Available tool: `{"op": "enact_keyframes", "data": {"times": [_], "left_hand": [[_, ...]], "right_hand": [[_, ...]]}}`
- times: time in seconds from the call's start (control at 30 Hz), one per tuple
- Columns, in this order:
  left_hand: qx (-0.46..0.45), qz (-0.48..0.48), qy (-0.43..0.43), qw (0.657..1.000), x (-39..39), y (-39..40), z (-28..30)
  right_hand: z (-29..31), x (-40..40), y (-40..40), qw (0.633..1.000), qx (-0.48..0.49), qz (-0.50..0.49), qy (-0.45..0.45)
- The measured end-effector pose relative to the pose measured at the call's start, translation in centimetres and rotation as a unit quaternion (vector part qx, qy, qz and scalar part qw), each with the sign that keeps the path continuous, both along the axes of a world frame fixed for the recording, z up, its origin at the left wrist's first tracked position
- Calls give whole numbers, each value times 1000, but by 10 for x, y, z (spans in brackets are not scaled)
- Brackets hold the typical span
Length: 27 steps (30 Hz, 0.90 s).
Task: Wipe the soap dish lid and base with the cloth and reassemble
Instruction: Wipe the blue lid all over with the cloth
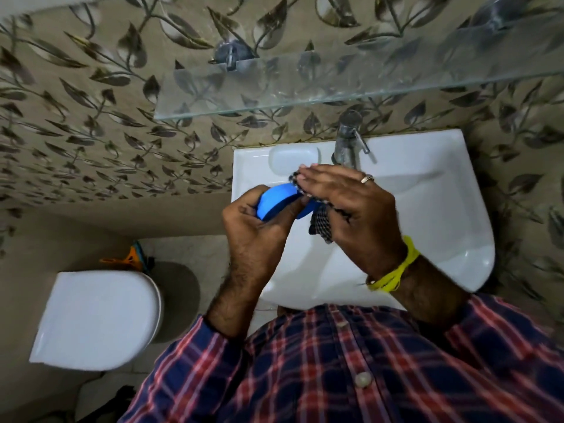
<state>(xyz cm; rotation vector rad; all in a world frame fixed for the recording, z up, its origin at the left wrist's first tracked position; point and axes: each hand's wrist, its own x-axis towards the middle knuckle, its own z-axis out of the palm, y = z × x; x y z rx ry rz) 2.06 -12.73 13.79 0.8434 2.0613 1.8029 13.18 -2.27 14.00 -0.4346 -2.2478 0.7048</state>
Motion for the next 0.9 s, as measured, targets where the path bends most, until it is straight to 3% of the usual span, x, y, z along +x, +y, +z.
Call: {"op": "enact_keyframes", "data": {"times": [0.17,0.33,0.43,0.57,0.63,0.7,0.77,0.9], "left_hand": [[31,23,-45,998,0,-1,-2],[65,0,-130,989,2,-3,-8],[-22,-44,-128,991,-5,-6,-10],[-148,-100,3,984,-7,-1,1],[-170,-79,73,980,1,7,9],[-145,-31,81,986,9,11,14],[-115,-8,73,991,10,8,14],[-101,-5,16,995,8,1,8]], "right_hand": [[-9,5,12,995,-89,-20,32],[-8,3,15,954,-281,-61,90],[-1,8,23,974,-208,-54,70],[20,6,23,1000,17,-20,7],[28,1,12,996,88,-8,-19],[31,0,-1,990,133,-8,-36],[30,1,-1,995,102,1,-24],[21,1,11,994,-109,-3,16]]}}
